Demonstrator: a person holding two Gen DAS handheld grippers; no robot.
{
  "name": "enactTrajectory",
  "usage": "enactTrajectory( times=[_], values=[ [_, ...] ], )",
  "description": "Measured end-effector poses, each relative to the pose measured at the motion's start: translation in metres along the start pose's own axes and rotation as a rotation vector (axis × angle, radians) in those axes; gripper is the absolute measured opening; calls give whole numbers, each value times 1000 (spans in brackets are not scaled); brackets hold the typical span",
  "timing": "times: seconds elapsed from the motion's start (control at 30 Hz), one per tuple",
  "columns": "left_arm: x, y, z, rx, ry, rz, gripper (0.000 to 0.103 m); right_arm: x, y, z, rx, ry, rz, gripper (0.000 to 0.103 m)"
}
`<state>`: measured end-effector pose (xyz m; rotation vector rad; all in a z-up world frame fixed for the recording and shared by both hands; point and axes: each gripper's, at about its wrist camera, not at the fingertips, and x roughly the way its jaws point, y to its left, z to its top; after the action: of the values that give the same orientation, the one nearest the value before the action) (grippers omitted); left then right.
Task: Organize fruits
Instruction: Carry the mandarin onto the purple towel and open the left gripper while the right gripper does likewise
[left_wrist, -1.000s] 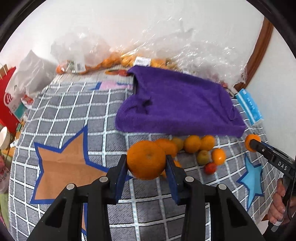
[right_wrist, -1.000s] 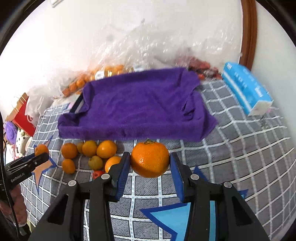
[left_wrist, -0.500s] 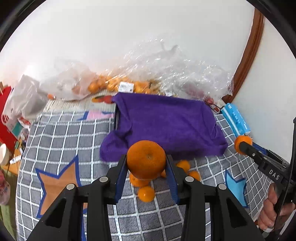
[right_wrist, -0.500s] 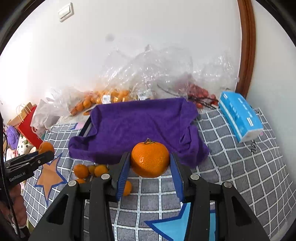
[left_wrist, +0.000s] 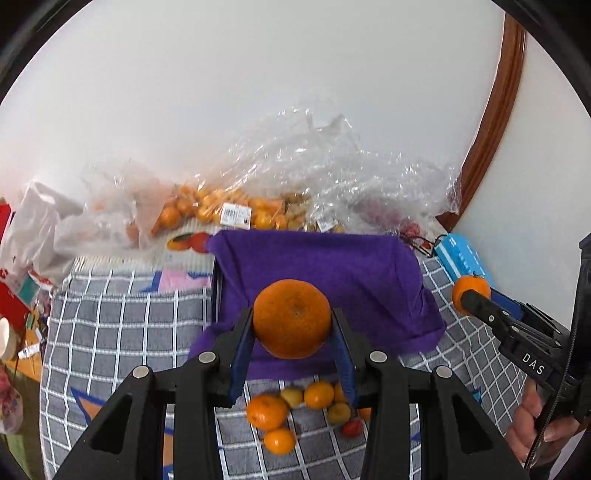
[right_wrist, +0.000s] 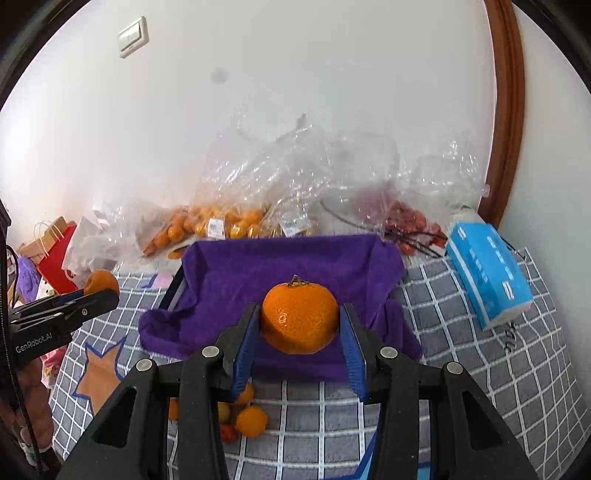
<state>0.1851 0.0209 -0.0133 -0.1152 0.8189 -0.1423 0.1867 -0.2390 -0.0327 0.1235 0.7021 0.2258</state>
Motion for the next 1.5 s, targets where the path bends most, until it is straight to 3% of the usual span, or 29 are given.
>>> enactTrajectory(
  times=[0.7, 1.5],
  values=[
    [51, 14, 45, 0, 16, -3, 38, 64, 1, 46, -23, -2, -1, 43],
    [108, 34, 51, -12, 78, 0, 38, 123, -5, 45, -24, 59, -19, 43]
  ],
)
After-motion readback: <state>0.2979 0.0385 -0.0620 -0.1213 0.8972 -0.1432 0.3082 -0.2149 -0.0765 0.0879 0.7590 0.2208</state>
